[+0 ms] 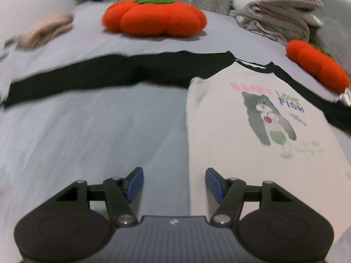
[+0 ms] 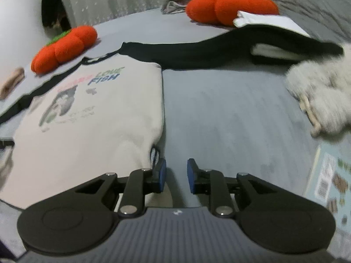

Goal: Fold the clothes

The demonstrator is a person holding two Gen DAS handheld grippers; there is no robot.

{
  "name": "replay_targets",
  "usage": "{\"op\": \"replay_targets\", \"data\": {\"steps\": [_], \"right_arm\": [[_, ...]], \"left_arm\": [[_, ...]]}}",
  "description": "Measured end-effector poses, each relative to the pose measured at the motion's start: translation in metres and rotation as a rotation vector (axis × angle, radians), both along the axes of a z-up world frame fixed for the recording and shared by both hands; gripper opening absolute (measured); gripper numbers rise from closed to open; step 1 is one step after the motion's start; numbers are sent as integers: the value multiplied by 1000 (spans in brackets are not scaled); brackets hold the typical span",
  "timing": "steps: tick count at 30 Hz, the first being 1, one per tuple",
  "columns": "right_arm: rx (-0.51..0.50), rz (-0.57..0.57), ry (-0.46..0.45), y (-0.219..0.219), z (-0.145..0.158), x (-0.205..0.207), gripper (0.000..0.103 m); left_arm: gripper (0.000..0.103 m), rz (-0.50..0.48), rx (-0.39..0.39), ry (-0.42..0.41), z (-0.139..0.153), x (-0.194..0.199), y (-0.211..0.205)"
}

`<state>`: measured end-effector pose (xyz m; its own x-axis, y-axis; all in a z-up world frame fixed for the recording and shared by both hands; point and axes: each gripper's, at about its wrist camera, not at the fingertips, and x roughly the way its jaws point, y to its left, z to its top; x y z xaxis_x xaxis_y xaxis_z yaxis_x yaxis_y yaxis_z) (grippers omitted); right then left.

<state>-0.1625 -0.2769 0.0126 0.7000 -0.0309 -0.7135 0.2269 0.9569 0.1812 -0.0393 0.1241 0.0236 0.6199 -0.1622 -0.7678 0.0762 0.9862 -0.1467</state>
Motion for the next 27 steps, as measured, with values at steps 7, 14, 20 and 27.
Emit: {"op": "replay_targets", "data": {"steps": [7, 14, 20, 27], "right_arm": [[134, -20, -71, -3, 11, -30, 30], [202, -15, -46, 0, 6, -32, 30], [209, -28, -20, -1, -1, -33, 30], [251, -53, -23, -7, -5, -33, 30]], "left_arm": [[64, 74, -188, 14, -2, -47, 39], [64, 32, -109, -25, -5, -67, 15], [54, -5, -76, -44, -6, -76, 1], [37, -17, -90, -46, -9, -79, 1]]}}
